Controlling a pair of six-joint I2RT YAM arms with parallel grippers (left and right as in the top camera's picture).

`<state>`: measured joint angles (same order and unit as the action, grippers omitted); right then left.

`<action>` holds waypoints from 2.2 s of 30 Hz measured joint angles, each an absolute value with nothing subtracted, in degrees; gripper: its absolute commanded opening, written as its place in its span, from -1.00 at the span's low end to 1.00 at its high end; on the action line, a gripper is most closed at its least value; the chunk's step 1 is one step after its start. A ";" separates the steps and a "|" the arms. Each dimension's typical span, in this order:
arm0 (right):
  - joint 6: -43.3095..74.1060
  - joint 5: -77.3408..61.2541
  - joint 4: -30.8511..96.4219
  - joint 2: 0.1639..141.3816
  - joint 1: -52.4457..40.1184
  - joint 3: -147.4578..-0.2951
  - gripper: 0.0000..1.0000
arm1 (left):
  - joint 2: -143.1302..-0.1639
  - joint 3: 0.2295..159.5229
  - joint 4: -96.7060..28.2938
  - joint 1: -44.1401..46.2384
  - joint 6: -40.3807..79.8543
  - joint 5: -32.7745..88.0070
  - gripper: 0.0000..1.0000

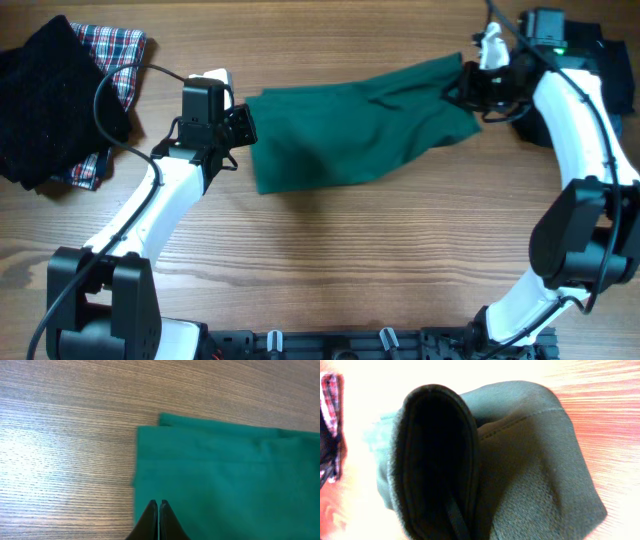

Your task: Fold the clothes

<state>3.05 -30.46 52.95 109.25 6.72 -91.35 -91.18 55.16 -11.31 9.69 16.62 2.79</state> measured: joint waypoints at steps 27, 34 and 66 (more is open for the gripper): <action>-0.25 -20.58 65.06 108.95 -6.13 -109.75 -0.91 | -91.18 55.16 -11.88 9.69 16.64 2.81 -0.92; 1.02 -18.41 64.71 115.37 -11.33 -109.75 -0.91 | -91.18 55.16 -12.27 9.69 16.64 2.81 -0.92; 3.84 -17.50 57.98 122.26 -16.34 -109.75 0.04 | -91.18 55.16 -11.79 9.69 16.64 2.94 -0.92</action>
<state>3.84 -17.50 57.98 122.26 -16.34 -109.75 -91.18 55.16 -11.79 9.69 16.64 2.94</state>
